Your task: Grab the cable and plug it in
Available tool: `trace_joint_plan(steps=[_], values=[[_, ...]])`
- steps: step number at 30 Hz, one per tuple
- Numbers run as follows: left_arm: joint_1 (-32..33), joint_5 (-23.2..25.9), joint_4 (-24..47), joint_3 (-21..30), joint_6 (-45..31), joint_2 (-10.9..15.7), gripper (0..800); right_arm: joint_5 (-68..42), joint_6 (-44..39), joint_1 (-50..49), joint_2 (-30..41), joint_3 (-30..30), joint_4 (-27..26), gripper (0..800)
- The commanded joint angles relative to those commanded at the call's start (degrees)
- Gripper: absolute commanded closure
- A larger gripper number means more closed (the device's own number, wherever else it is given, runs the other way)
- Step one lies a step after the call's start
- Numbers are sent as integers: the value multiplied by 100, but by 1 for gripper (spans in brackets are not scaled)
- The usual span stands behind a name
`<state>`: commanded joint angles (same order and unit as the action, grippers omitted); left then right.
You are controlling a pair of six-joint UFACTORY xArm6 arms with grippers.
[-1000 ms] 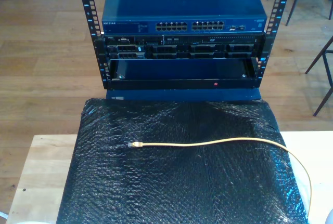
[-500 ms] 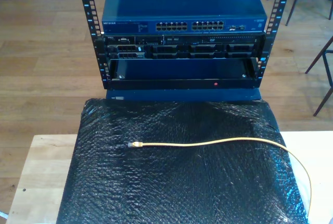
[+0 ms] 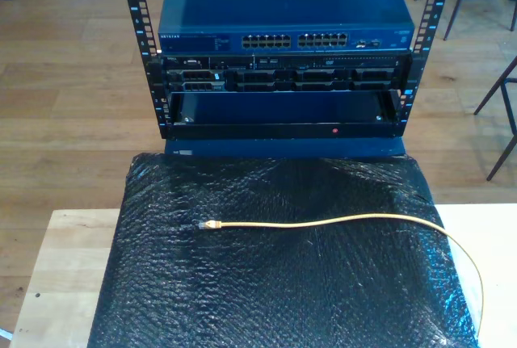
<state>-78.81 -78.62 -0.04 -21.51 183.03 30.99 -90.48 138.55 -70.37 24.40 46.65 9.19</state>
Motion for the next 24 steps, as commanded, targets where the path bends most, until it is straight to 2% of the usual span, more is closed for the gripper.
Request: trace_joint_plan(steps=[3, 6, 10, 12, 17, 24], values=[[202, -158, -9, -105, 316, -9, 0, -264, -176, 9, -26, 185, 422, 0], [633, -633, -9, -264, 624, -9, 0, -440, -299, 53, -9, 255, 826, 3], [1240, -1336, -18, -457, 1143, -44, 0, -668, -695, 273, 9, 290, 1090, 4], [1512, -1521, -53, -527, 1459, -44, 0, -695, -932, 501, 9, 343, 1099, 3], [2136, -1670, -448, -563, 2207, -53, 0, -703, -1310, 809, 44, 352, 1240, 3], [2734, -1662, -914, -642, 2884, -62, 0, -993, -1512, 870, 123, 466, 1969, 3]])
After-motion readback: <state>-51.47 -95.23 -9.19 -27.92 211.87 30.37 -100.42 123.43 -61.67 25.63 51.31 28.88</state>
